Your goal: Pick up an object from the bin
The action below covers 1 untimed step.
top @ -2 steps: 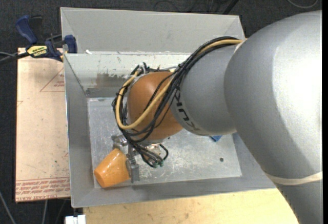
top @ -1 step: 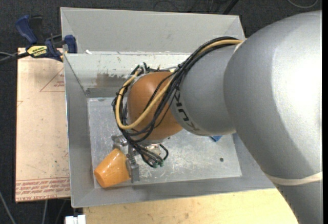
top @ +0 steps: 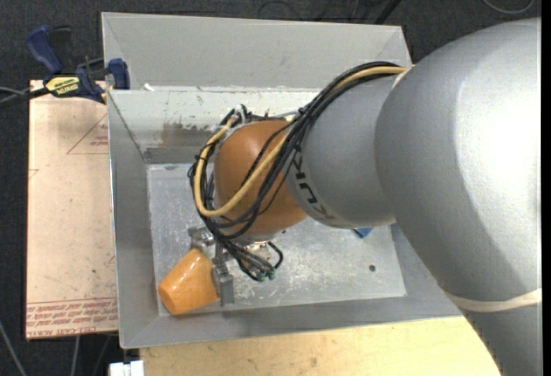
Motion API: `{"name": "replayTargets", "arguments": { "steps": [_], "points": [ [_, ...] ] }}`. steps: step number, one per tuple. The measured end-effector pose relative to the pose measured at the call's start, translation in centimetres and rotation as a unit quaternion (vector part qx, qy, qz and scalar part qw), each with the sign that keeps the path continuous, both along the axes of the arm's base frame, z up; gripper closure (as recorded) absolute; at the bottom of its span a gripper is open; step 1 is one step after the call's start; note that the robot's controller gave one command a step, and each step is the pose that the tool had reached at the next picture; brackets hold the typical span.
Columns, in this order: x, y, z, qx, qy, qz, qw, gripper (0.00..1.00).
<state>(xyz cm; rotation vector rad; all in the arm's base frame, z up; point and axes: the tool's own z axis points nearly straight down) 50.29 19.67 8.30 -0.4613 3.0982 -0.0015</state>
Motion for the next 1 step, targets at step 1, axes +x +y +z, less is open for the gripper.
{"name": "replayTargets", "arguments": {
  "steps": [1],
  "points": [
    [0.0,0.0,0.0,0.0,0.0001,0.0,1.0,1.0]
  ]
}}
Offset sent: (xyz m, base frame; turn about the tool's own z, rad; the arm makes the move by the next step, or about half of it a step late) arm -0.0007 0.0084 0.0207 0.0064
